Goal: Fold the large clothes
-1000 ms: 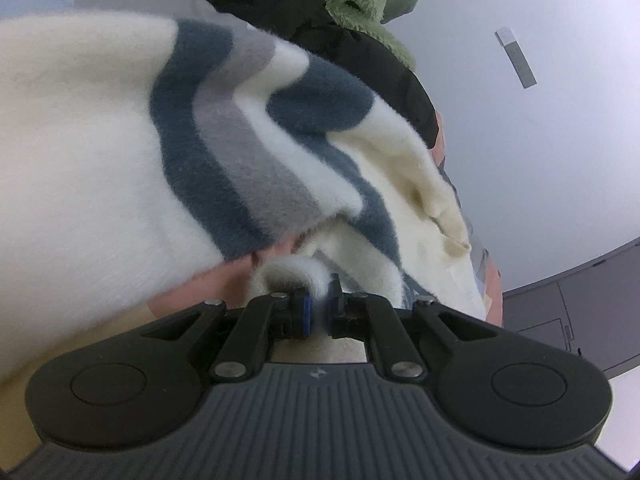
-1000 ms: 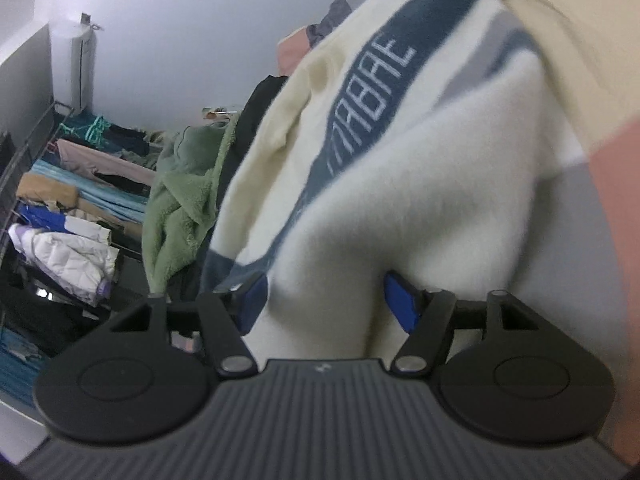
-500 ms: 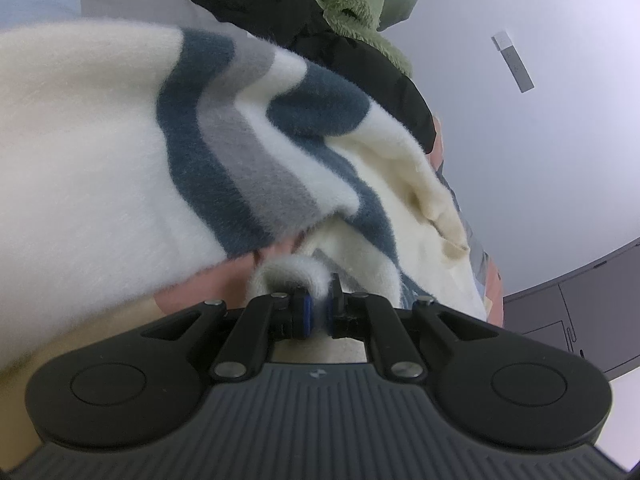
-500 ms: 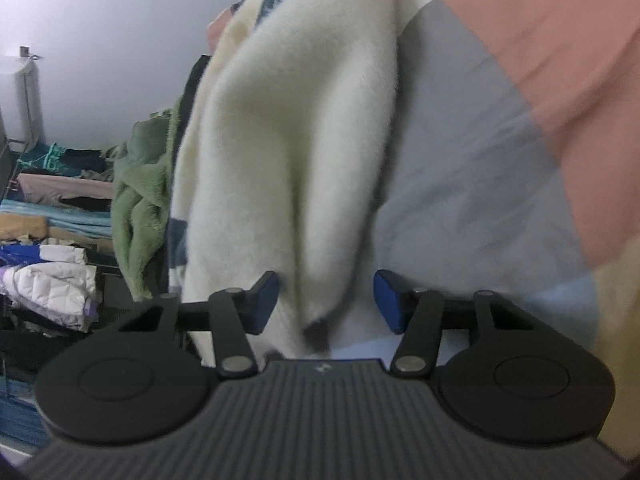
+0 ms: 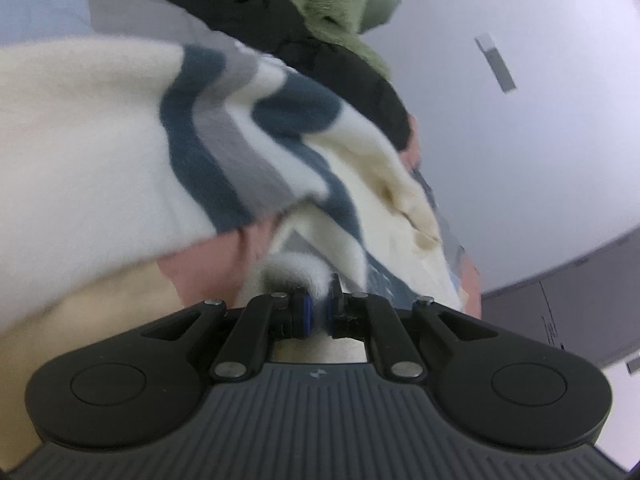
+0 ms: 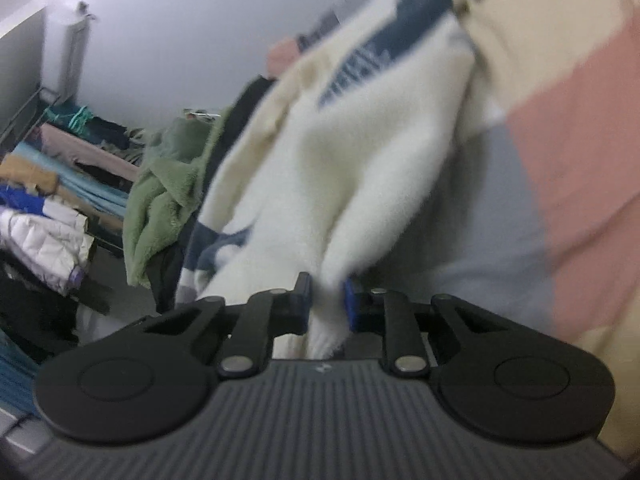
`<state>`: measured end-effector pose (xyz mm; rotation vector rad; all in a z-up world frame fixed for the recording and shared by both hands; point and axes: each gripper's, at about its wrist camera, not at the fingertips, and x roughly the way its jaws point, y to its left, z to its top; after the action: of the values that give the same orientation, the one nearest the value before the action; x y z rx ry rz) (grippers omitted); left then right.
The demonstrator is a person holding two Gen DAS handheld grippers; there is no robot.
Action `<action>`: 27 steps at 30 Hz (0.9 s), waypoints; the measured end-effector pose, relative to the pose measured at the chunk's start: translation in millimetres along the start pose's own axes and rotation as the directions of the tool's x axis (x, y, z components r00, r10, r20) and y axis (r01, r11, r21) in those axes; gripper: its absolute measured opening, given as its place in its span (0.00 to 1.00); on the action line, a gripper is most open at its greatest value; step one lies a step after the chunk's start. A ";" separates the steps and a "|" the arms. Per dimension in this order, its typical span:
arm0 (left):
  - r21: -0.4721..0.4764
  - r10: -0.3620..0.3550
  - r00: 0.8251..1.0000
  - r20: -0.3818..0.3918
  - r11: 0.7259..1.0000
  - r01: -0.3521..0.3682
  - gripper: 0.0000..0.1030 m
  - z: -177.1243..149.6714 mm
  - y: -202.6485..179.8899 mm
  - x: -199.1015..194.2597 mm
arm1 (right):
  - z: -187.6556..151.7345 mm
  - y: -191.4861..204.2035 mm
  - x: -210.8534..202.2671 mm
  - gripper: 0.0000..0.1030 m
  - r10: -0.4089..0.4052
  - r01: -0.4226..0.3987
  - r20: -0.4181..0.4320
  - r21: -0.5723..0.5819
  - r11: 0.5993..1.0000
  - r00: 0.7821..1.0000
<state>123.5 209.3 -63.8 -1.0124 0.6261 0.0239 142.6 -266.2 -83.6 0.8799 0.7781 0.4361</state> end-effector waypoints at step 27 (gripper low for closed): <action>0.540 0.371 0.895 -0.247 0.819 -0.191 0.08 -111.0 -46.7 -98.3 | 24.2 16.6 -90.4 0.06 -0.468 0.285 -0.128 -0.645 0.709 0.874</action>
<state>3.3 121.3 -19.4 -0.3992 1.0425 -0.0524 101.4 -326.2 -22.3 0.0252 0.9802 0.4089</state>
